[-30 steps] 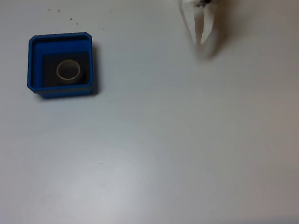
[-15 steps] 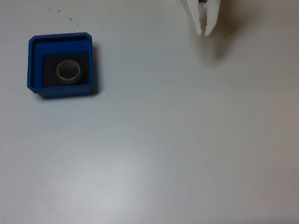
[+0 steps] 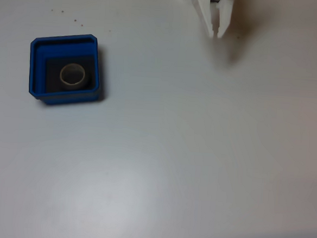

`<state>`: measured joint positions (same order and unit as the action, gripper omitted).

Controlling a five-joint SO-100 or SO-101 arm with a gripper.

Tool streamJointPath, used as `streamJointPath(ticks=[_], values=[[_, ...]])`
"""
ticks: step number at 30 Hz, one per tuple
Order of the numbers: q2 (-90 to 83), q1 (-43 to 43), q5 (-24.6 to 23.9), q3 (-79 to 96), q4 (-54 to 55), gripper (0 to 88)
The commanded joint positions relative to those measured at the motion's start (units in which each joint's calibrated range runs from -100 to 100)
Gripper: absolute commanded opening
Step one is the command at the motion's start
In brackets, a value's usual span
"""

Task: Pick the black tape roll and drop it in the blue box

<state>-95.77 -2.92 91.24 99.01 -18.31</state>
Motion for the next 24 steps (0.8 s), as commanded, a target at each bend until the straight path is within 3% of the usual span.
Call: streamJointPath(ticks=[1,24], values=[[-3.65,0.13,-3.24,0.90,1.39,0.6],[-3.23,-0.06,-3.15,0.81,1.15,0.6]])
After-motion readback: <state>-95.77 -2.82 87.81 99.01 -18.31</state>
